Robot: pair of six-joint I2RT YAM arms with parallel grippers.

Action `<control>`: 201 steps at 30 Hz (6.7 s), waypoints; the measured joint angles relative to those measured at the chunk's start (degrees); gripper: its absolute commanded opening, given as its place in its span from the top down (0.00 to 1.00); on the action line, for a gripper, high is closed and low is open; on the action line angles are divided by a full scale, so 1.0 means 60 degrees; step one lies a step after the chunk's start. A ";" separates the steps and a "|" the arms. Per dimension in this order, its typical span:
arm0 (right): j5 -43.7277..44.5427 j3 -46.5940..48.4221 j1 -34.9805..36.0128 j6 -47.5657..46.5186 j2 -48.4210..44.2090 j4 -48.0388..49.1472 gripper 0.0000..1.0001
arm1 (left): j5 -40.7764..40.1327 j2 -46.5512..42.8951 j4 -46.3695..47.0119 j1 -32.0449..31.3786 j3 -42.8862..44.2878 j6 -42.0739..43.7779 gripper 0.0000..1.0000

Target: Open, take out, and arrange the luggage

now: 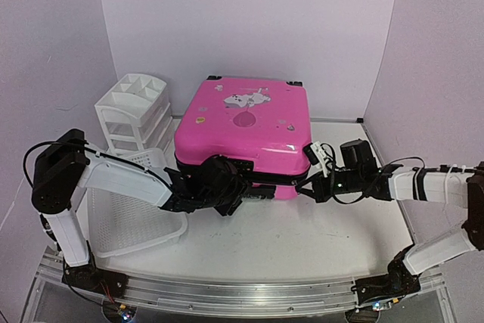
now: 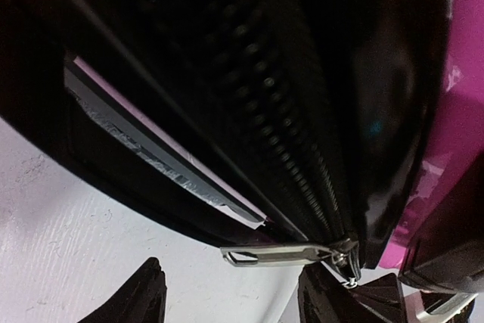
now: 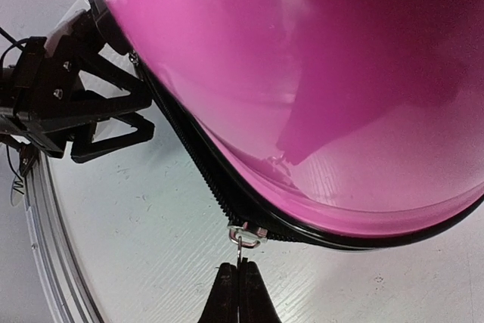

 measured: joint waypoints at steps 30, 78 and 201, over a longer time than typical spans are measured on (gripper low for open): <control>0.1417 -0.0321 0.0783 0.0761 -0.0433 0.0259 1.00 | -0.1803 0.0787 0.3577 -0.0372 -0.1009 -0.0189 0.60; -0.1555 0.0656 -0.3559 -0.2557 0.2106 0.1712 0.74 | -0.1887 0.1082 0.5089 -0.0120 -0.1949 -0.0244 0.57; -0.0117 0.6819 -0.5457 0.3118 0.1851 -0.8258 0.02 | 0.3271 -0.1679 -0.1668 0.0750 0.1978 1.2065 0.17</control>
